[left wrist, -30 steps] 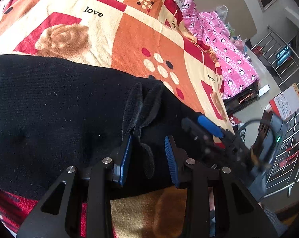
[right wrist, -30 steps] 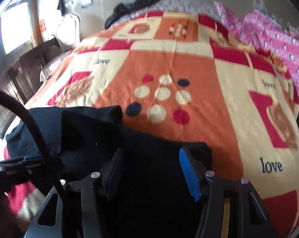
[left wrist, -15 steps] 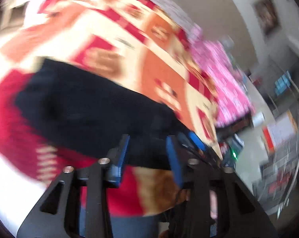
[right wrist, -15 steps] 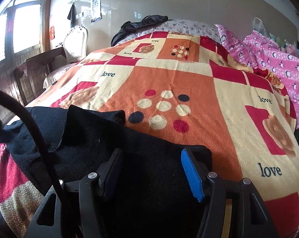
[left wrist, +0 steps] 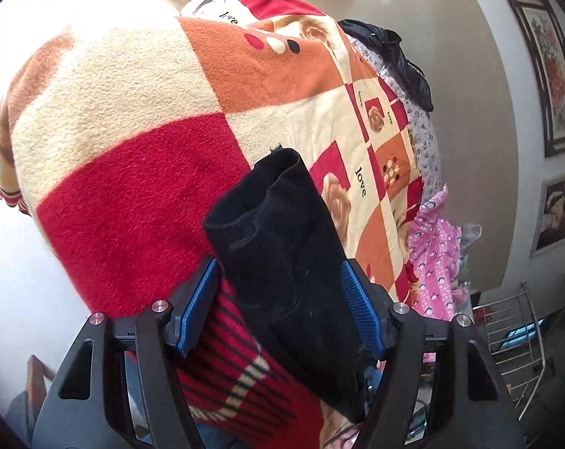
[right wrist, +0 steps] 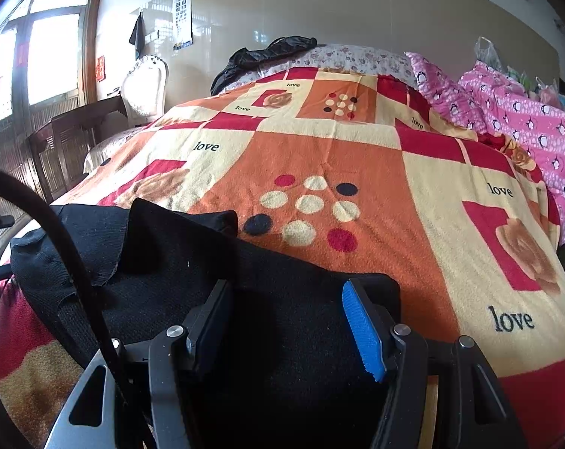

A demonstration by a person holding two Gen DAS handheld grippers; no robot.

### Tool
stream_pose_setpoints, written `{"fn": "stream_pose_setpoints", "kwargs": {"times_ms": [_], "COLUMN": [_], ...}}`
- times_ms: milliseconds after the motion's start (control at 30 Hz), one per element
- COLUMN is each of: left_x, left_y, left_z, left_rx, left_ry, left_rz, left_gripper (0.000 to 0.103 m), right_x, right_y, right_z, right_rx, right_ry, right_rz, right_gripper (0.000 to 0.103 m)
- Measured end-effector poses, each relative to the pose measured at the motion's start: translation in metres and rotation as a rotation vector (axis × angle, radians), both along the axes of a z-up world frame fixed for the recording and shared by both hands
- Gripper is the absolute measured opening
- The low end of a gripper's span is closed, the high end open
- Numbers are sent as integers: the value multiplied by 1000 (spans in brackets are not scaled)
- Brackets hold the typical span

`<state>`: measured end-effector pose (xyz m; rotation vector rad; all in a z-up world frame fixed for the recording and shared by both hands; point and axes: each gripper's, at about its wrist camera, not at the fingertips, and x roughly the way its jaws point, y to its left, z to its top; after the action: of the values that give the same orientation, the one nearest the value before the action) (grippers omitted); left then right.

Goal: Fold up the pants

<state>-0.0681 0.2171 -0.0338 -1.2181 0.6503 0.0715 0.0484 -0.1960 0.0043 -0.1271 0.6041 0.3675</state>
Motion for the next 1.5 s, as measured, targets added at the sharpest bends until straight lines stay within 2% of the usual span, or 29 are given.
{"fn": "stream_pose_setpoints", "kwargs": {"times_ms": [167, 233, 300, 333, 367, 467, 567, 767, 800, 933, 1067, 1267, 1500], "left_x": [2, 0, 4, 6, 6, 8, 4, 4, 5, 12, 18, 25, 34], "left_y": [-4, -5, -4, -4, -1, 1, -6, -56, -70, -107, -141, -189, -257], "left_z": [5, 4, 2, 2, 1, -2, 8, 65, 75, 94, 107, 117, 122], "left_rx": [48, 74, 102, 111, 117, 132, 215, 635, 725, 902, 996, 1062, 1076], "left_ry": [-16, -17, 10, 16, 30, 41, 32, -47, -63, -133, -196, -263, -297], "left_rz": [-29, -29, -23, -23, -14, -9, -11, -46, -63, -119, -184, -280, -442], "left_gripper": [69, 65, 47, 45, 34, 17, 11, 10, 10, 10, 10, 10, 10], "right_x": [0, -1, -1, -2, -2, -2, -2, -3, -3, 4, 15, 1, -12], "right_y": [-1, -1, -1, 0, 0, 0, -1, -1, -1, -1, -11, -52, -99], "right_z": [-1, -1, -1, -1, -1, -2, -2, -1, -1, 6, 27, 62, 64], "right_rx": [-1, -1, -1, -2, -2, -2, -1, 2, 1, 7, 64, 204, 269], "right_ry": [-4, -6, -9, -10, -12, -14, -16, -20, -18, 43, 164, 110, 160], "right_rz": [1, 1, 0, -1, -1, -1, -1, -2, -2, 4, 22, -54, -160], "right_gripper": [59, 59, 59, 59, 59, 59, 59, 59, 59, 59, 59, 59, 59]}}
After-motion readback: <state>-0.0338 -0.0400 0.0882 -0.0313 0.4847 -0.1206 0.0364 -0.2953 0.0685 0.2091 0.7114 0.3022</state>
